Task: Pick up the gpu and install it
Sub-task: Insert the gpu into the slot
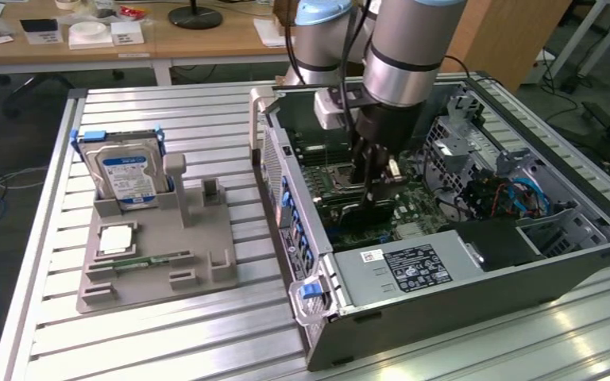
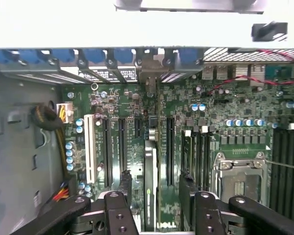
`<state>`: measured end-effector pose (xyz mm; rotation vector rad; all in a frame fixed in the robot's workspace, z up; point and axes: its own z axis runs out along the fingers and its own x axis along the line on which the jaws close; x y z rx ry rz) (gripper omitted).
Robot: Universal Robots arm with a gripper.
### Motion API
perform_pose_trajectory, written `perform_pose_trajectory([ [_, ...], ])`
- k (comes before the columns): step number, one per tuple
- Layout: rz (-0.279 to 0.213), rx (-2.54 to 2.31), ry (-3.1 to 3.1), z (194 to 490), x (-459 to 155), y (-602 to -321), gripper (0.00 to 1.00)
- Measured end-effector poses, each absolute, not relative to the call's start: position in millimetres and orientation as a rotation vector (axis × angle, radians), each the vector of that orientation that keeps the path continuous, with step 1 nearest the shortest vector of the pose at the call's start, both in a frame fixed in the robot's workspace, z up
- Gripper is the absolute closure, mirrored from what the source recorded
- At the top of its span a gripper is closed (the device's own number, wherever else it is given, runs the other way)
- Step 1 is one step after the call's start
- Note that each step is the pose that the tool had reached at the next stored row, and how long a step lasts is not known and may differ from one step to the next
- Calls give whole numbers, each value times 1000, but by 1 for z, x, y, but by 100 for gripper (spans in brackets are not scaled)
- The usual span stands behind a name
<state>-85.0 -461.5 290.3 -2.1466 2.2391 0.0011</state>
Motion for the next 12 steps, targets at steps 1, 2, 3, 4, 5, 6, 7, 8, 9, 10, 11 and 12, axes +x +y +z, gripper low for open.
perform_pose_trajectory([
  [1, 1, -2147, 2239, 293, -85, -461, 49],
  [2, 1, -2147, 2239, 296, -85, -461, 49],
  [3, 1, -2147, 2239, 299, -85, -461, 49],
  [4, 1, -2147, 2239, 301, -85, -461, 49],
  [5, 0, -2147, 2239, 303, -85, -461, 49],
  [6, 0, -2147, 2239, 305, -85, -461, 49],
  [7, 0, -2147, 2240, 307, -85, -461, 49],
  [8, 0, -2147, 2240, 310, -85, -461, 49],
  [9, 0, -2147, 2240, 312, -85, -461, 49],
  [10, -1, -2147, 2240, 315, -85, -461, 49],
  [11, -1, -2148, 2240, 317, -85, -461, 49],
  [12, -2, -2148, 2240, 320, -85, -461, 49],
])
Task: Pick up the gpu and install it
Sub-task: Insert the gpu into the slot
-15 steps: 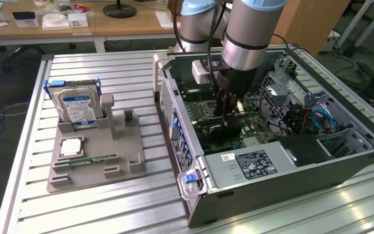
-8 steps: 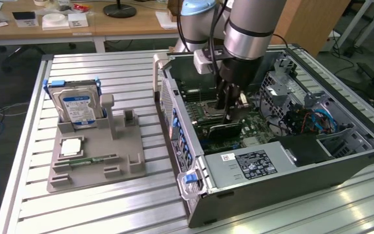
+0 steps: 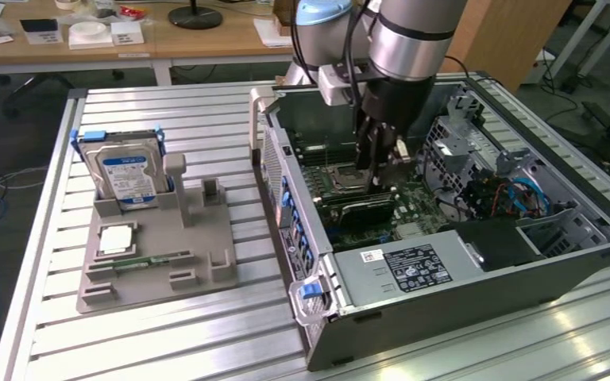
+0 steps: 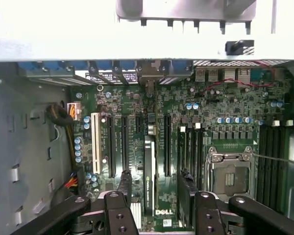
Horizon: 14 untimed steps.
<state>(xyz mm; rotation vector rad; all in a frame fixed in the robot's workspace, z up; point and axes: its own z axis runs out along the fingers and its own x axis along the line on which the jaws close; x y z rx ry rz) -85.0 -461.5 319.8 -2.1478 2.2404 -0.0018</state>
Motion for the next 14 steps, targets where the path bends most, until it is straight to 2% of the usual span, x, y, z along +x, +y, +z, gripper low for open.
perform_pose_trajectory([
  [14, -1, -2147, 2240, 326, -85, -461, 49],
])
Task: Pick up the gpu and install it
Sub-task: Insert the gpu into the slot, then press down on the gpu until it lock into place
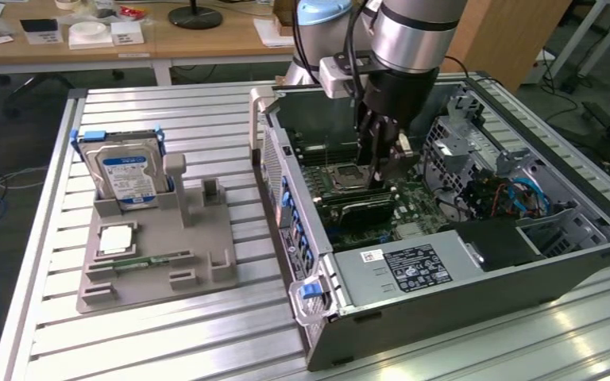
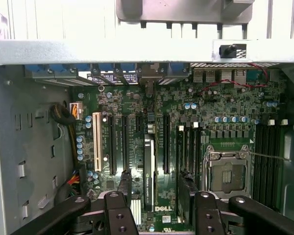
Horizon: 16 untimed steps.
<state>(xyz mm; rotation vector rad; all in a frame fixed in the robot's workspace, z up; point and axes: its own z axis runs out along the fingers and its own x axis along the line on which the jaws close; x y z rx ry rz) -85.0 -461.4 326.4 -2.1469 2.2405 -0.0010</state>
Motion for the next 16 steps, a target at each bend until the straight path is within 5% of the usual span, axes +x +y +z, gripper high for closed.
perform_pose_trajectory([
  [16, -1, -2147, 2241, 326, -85, -461, 49],
])
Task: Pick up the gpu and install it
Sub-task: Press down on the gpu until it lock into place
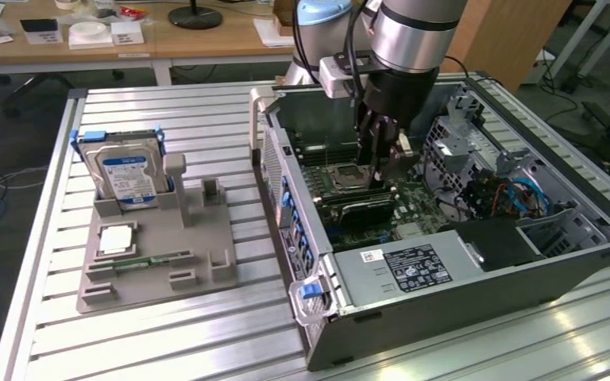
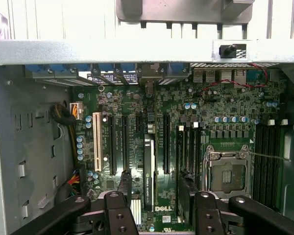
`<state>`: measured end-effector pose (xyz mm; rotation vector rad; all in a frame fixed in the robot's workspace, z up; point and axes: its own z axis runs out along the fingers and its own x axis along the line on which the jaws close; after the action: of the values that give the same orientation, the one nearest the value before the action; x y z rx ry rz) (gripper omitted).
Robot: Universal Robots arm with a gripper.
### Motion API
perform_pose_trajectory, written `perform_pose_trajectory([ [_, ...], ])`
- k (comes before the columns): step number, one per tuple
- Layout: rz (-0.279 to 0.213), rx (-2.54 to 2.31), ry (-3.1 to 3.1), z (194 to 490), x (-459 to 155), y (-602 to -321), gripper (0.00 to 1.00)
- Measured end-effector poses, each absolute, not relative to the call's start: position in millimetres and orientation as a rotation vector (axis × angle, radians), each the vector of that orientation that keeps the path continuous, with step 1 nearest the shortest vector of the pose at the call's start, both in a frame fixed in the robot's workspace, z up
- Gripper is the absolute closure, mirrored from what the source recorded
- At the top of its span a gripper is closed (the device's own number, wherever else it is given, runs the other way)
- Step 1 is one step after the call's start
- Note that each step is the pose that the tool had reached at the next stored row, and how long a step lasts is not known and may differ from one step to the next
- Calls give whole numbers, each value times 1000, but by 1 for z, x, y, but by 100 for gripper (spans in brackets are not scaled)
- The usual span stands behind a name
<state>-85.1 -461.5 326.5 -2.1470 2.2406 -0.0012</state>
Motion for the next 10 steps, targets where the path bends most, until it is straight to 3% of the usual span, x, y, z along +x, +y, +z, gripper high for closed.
perform_pose_trajectory([
  [4, -1, -2147, 2241, 326, -85, -461, 50],
  [8, -1, -2147, 2241, 326, -85, -461, 74],
  [10, -1, -2147, 2241, 326, -85, -461, 80],
])
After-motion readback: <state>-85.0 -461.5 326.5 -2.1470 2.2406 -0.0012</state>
